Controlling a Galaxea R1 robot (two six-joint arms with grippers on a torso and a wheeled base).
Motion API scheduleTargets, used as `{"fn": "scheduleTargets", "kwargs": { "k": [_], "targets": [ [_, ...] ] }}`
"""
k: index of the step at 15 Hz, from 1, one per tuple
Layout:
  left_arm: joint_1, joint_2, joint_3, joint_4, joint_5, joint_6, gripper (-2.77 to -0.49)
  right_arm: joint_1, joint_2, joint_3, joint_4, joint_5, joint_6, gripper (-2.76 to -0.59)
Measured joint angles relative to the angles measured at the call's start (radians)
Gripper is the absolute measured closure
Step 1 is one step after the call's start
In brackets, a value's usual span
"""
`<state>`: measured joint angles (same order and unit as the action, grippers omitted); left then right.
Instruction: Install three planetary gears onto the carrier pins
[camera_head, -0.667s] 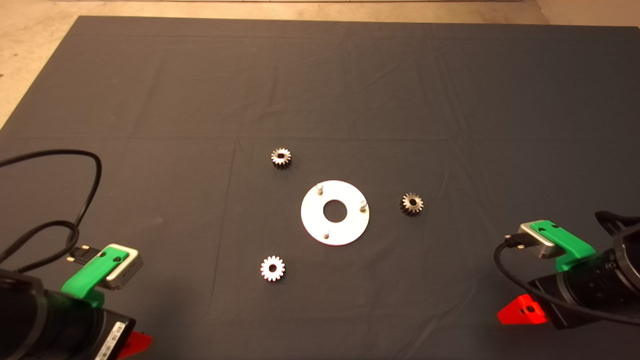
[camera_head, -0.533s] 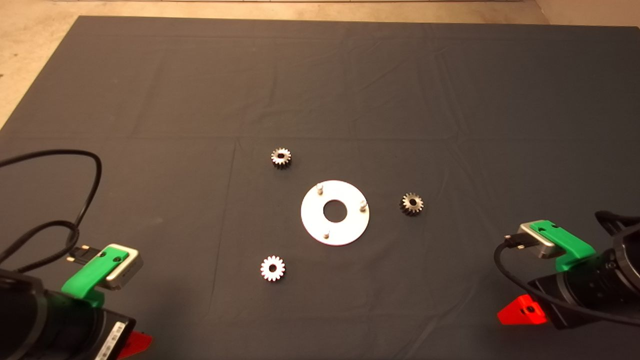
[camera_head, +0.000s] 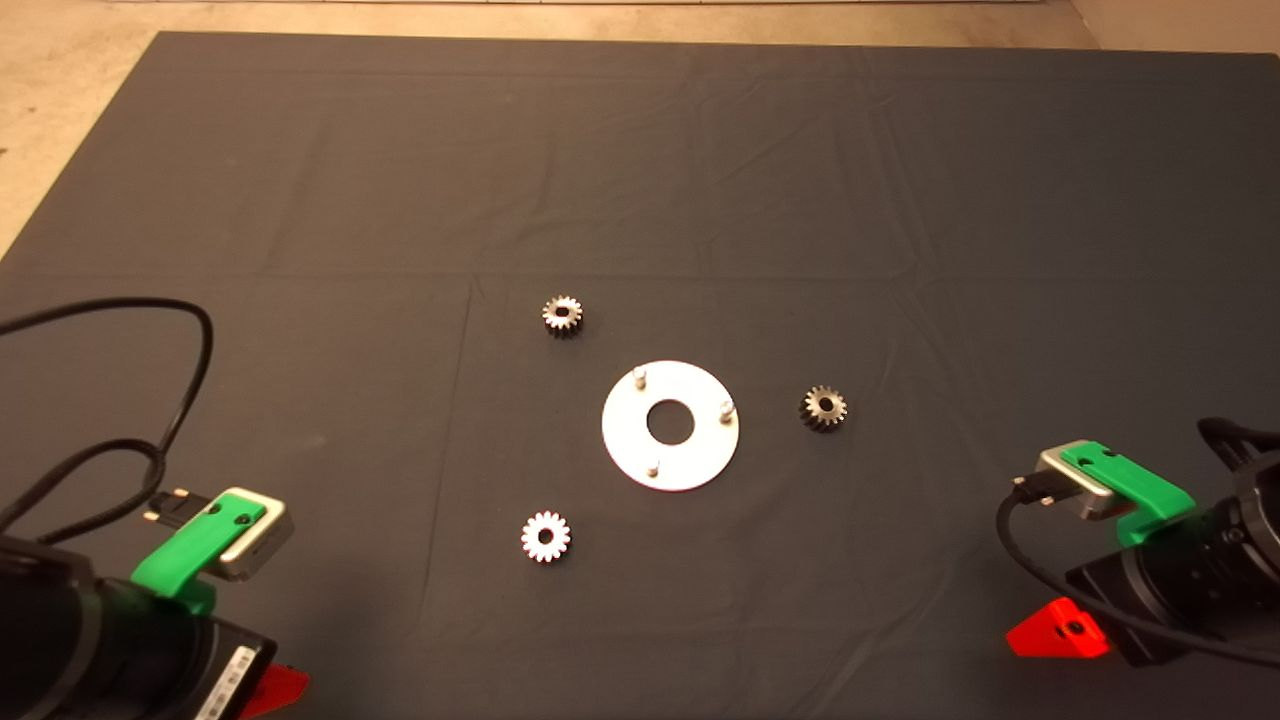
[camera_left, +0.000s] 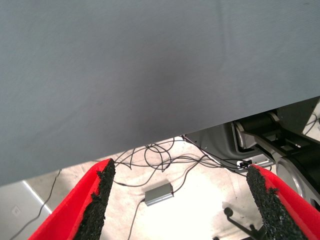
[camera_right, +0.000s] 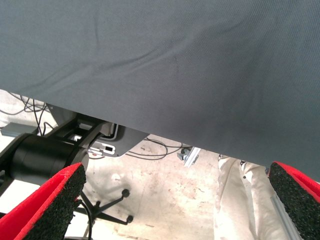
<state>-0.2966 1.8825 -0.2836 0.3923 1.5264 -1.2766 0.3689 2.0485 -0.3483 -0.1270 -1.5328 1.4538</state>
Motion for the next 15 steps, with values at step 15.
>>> {"fn": "scheduleTargets", "kwargs": {
  "k": [15],
  "targets": [
    [0.0,0.446,-0.076,0.016,0.0,-0.095,-1.86,-0.001,-0.01,0.0,-0.002,0.0,-0.026,-2.73]
  ]
}}
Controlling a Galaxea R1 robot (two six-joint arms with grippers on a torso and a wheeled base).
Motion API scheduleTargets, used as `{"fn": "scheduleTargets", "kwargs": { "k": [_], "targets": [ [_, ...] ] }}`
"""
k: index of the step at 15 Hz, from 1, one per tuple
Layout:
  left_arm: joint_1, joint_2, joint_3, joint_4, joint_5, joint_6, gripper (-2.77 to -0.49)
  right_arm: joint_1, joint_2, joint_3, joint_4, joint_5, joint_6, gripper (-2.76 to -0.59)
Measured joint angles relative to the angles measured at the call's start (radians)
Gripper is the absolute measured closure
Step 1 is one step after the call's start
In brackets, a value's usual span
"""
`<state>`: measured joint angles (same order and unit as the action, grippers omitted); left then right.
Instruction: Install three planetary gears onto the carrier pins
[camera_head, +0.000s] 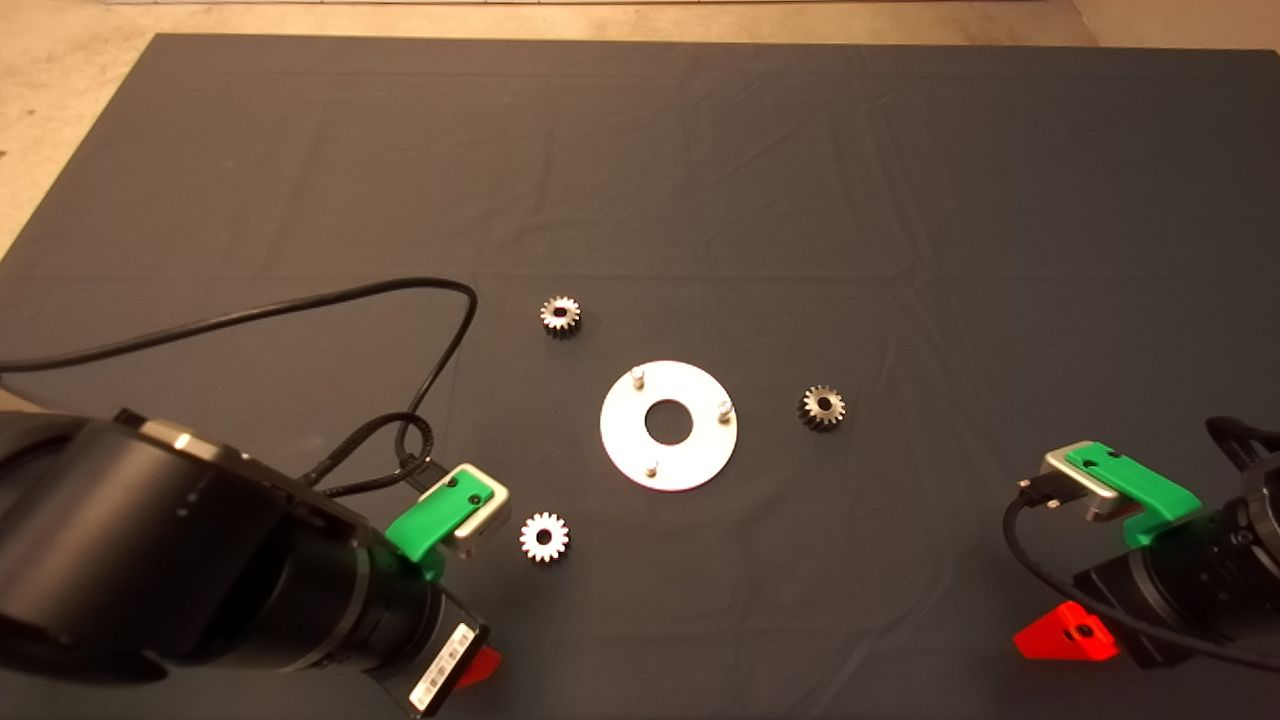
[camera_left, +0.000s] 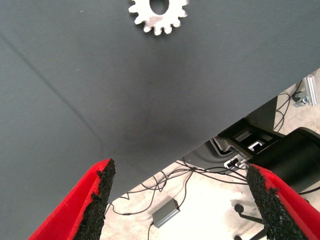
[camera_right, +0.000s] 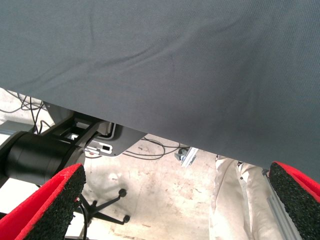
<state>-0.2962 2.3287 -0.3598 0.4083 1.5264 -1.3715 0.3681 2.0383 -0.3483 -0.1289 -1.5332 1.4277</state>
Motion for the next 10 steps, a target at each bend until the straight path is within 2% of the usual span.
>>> {"fn": "scheduleTargets", "kwargs": {
  "k": [7,10],
  "targets": [
    [0.0,0.112,-0.055,0.002,0.0,-0.013,-1.86,-0.003,0.0,0.0,-0.001,0.0,-0.003,-2.73],
    [0.0,0.169,-0.086,0.011,0.0,-0.017,-1.86,-0.003,0.0,0.0,-0.001,0.001,-0.006,-2.73]
  ]
}}
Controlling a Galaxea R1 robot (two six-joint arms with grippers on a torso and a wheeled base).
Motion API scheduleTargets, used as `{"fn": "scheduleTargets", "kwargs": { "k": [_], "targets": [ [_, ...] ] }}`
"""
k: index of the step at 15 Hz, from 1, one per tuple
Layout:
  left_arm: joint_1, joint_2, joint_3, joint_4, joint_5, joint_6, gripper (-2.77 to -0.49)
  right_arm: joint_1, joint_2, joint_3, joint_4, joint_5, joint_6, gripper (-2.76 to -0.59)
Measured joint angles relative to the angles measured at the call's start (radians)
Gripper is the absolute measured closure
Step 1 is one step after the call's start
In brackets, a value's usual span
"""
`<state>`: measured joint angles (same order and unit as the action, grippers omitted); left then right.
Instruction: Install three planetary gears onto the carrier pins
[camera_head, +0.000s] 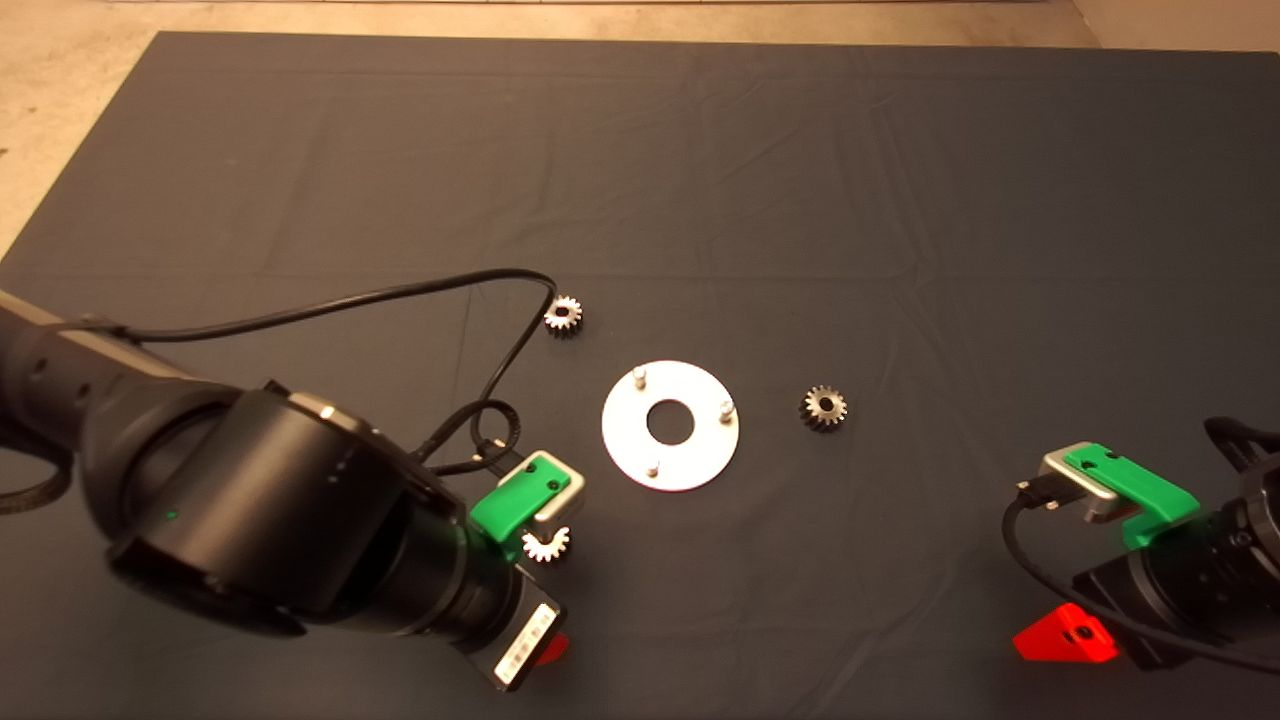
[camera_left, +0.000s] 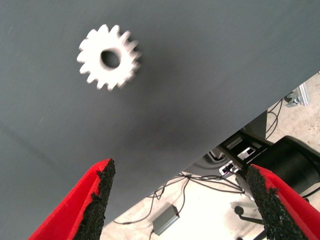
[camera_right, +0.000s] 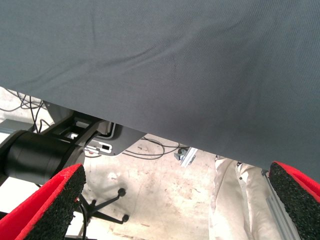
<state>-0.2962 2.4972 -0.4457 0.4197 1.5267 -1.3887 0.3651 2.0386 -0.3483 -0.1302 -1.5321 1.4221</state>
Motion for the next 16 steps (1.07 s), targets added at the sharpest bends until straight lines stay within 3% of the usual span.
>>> {"fn": "scheduleTargets", "kwargs": {
  "k": [2,8,9,13,16],
  "targets": [
    [0.0,0.024,-0.011,0.019,-0.001,0.0,-1.86,0.0,0.0,0.0,0.0,-0.001,0.0,-2.73],
    [0.001,0.039,-0.032,0.079,-0.001,0.026,-1.86,0.0,-0.003,0.0,0.0,-0.001,-0.001,-2.73],
    [0.005,0.038,-0.035,0.095,0.0,0.029,-1.99,0.0,-0.005,0.0,0.0,0.0,-0.001,-2.73],
    [0.023,0.038,-0.039,0.152,0.0,0.037,-2.11,0.0,-0.006,0.0,0.0,0.0,-0.001,-2.73],
    [0.057,0.038,-0.04,0.185,0.0,0.044,-2.27,0.0,-0.006,0.0,0.0,-0.001,-0.002,-2.73]
  ]
}}
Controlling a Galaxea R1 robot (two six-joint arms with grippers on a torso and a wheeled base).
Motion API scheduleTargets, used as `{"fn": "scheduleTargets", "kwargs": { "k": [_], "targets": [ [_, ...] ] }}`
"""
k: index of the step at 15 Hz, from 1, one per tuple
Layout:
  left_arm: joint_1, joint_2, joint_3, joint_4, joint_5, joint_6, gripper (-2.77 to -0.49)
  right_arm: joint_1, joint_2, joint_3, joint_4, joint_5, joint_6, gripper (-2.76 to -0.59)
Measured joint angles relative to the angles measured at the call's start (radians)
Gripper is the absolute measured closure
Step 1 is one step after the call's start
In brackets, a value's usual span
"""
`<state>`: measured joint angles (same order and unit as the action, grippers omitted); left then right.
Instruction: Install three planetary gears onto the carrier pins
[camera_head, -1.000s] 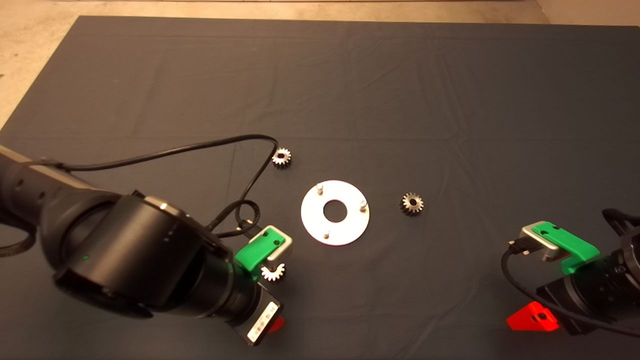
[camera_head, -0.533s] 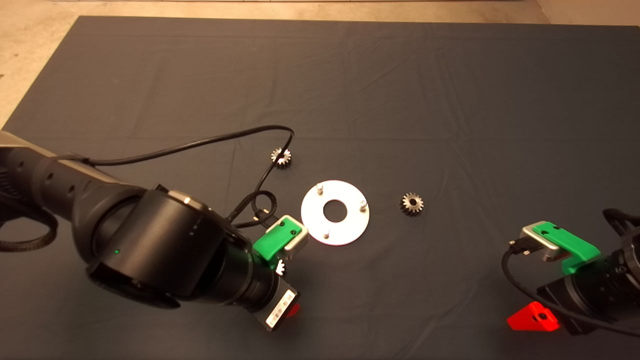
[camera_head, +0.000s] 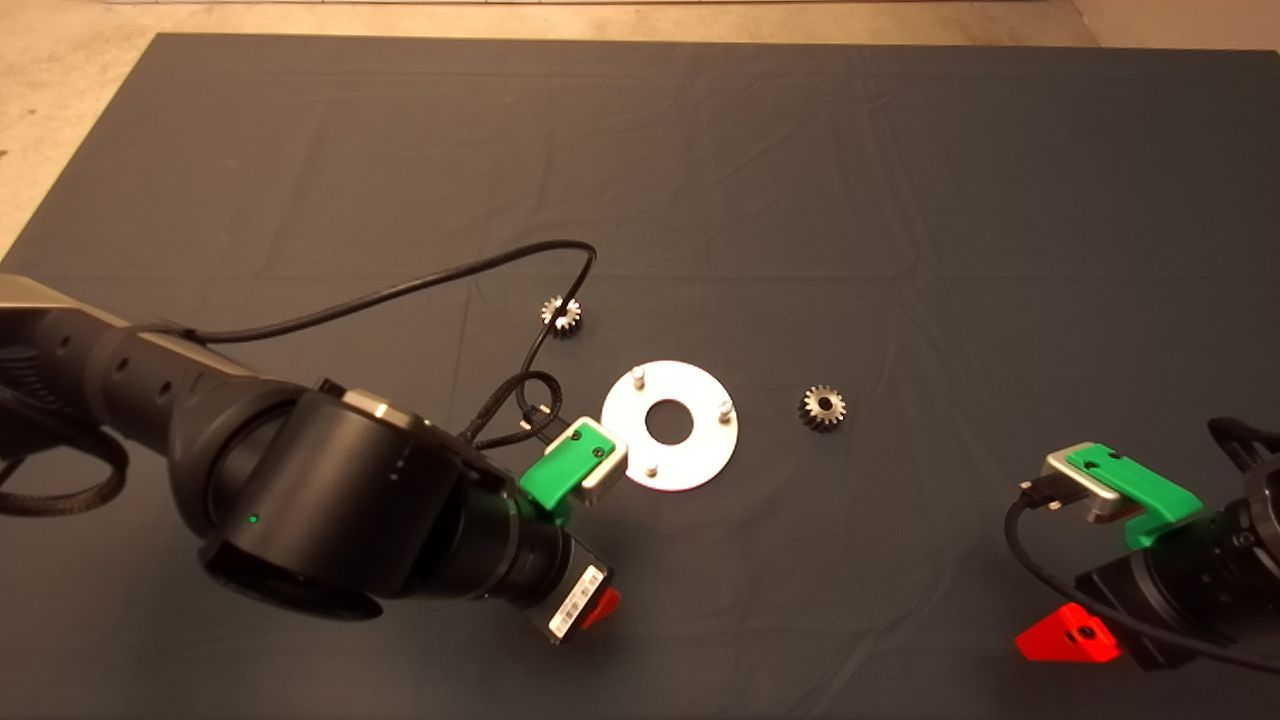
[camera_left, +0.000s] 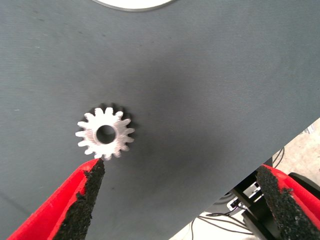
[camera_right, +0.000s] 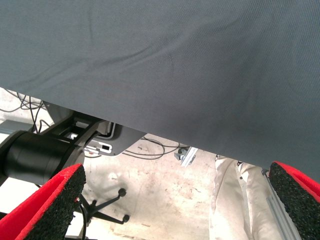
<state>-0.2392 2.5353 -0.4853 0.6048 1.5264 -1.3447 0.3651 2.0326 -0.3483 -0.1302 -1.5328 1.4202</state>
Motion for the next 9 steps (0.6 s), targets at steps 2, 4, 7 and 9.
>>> {"fn": "scheduleTargets", "kwargs": {
  "k": [2,4,7,9],
  "targets": [
    [0.024,0.0,-0.002,0.018,0.0,0.008,-2.35,0.0,0.0,0.0,0.0,0.0,-0.002,-2.73],
    [0.044,0.0,-0.003,0.033,0.0,0.02,-2.46,0.0,0.0,0.0,0.0,0.0,-0.002,-2.73],
    [0.054,-0.001,-0.005,0.051,0.0,0.042,-2.62,0.0,0.0,0.0,0.0,0.0,-0.002,-2.73],
    [0.061,-0.003,-0.019,0.058,0.0,0.064,-2.62,0.0,0.0,0.0,0.0,0.0,-0.002,-2.73]
  ]
}}
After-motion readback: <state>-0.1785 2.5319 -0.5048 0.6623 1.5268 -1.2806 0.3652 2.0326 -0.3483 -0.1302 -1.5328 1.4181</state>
